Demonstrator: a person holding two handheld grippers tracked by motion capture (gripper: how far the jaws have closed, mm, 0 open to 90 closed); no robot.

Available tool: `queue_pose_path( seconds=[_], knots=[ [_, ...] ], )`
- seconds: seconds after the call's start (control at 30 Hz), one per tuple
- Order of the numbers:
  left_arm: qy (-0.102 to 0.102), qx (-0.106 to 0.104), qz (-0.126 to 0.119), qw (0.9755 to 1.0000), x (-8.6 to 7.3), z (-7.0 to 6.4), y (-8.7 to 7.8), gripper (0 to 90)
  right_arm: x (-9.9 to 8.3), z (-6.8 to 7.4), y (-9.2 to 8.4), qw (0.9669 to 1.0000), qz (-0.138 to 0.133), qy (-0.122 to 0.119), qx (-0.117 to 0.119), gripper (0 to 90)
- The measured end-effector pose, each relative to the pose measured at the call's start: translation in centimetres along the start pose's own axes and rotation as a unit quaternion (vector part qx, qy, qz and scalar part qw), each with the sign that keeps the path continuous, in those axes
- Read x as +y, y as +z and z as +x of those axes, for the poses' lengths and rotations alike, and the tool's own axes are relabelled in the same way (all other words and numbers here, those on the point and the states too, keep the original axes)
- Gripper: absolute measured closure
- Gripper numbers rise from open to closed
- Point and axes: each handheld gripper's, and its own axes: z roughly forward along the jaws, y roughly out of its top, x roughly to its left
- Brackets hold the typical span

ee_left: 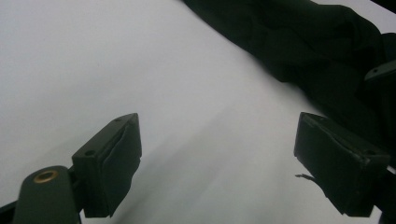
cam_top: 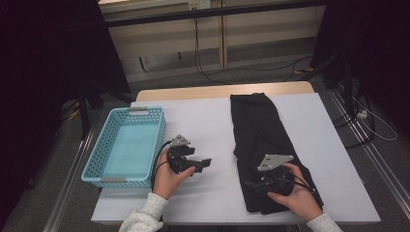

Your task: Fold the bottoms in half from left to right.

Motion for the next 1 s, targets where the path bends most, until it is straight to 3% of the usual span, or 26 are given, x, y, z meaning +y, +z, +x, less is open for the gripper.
queue_pose_path(
  seconds=[0.07,0.13,0.2,0.27,0.5,0.93,1.0],
  knots=[
    [0.0,-0.001,0.001,1.0,0.0,0.0,0.1,15.0,-0.1,0.0,0.2,1.0,0.007,0.0,0.001,48.4],
    [0.0,-0.001,0.001,1.0,0.0,0.0,0.1,15.1,-0.1,-0.1,-0.2,1.0,0.002,-0.002,-0.009,67.4],
    [0.0,0.0,0.001,1.0,0.0,0.0,0.1,15.2,0.0,-0.5,-0.8,0.9999,-0.004,0.01,-0.007,80.9],
    [-0.001,0.001,0.002,1.0,0.0,0.0,0.0,15.2,-0.2,-0.9,-1.2,0.9998,-0.006,0.02,0.0,88.5],
    [0.002,0.001,0.003,1.0,0.2,-0.2,0.1,15.4,-1.1,-1.7,-2.4,0.9991,-0.009,0.042,-0.003,90.0],
    [0.008,-0.003,0.001,1.0,0.8,-0.5,0.2,15.3,-4.1,-2.6,-6.8,0.9955,-0.043,0.081,-0.024,90.0],
    [0.001,-0.005,0.001,1.0,0.8,-0.4,0.1,15.3,-4.7,-2.7,-7.5,0.9951,-0.043,0.084,-0.031,90.0]
  ],
)
